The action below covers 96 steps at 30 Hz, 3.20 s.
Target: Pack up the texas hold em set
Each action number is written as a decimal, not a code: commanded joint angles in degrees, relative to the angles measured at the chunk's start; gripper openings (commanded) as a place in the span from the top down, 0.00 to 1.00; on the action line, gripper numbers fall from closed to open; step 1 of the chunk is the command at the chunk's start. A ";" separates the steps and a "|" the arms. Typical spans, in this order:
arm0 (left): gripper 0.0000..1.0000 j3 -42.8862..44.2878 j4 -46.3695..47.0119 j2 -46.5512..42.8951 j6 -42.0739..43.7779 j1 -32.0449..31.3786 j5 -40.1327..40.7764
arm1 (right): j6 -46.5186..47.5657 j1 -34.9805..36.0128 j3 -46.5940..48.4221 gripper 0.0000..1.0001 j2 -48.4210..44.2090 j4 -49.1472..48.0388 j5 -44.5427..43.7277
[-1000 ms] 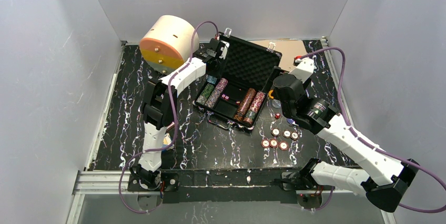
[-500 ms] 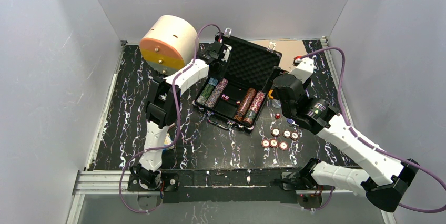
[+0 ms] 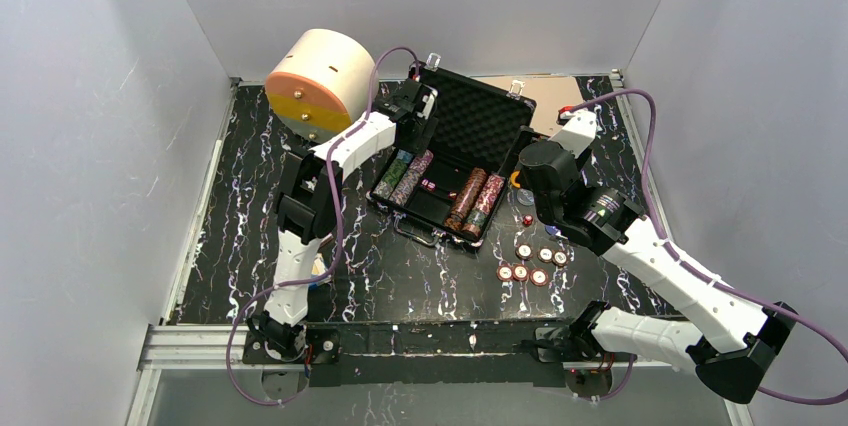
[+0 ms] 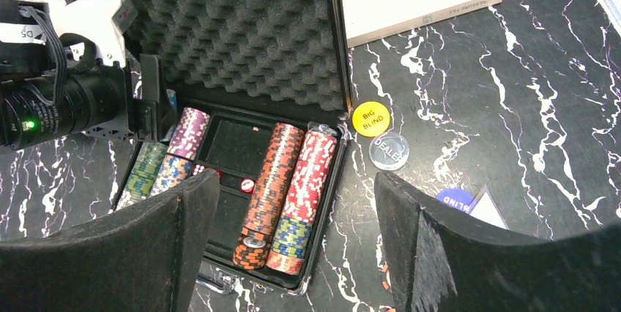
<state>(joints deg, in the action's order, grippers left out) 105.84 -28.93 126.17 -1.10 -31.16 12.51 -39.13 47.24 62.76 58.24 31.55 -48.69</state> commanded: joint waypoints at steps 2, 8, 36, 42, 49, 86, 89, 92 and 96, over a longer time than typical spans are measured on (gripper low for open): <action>0.31 2.02 -1.24 -3.45 -1.11 -0.53 -1.09 | 0.48 -0.25 0.69 0.14 -0.13 -1.76 -0.92; 0.24 1.90 3.14 -5.36 -3.37 -0.48 -1.46 | 0.55 -0.22 0.52 0.14 -0.49 -1.76 -0.97; 0.44 -14.69 18.00 -8.63 -4.87 0.31 1.23 | 0.81 -0.23 -0.10 0.14 -1.33 -1.43 -2.15; 0.46 -17.56 20.78 -10.10 -6.00 1.85 -1.30 | 0.89 -0.27 0.17 0.14 -1.13 -1.41 -2.15; 0.77 -18.65 21.94 -10.09 -5.83 2.41 -4.64 | 0.99 -0.23 0.44 0.14 -0.79 -1.40 -2.18; 1.00 6.09 -8.44 1.08 5.44 1.71 -5.14 | 1.38 -0.22 0.74 0.14 -0.08 -1.38 -1.85; 1.00 8.51 -9.56 1.28 5.23 1.63 -4.63 | 1.84 -0.22 1.08 0.14 0.29 -1.58 -1.60; 1.00 13.05 -12.22 2.69 5.65 1.54 -3.83 | 2.19 -0.22 1.38 0.14 0.64 -1.58 -1.22; 1.00 15.61 -13.95 3.35 6.02 1.45 -3.55 | 2.31 -0.23 1.40 0.14 0.69 -1.58 -0.84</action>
<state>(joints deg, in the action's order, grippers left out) 117.34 -39.40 130.21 3.73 -29.45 7.49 -37.65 47.24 62.76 59.02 31.57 -49.10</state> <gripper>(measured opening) 0.422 0.860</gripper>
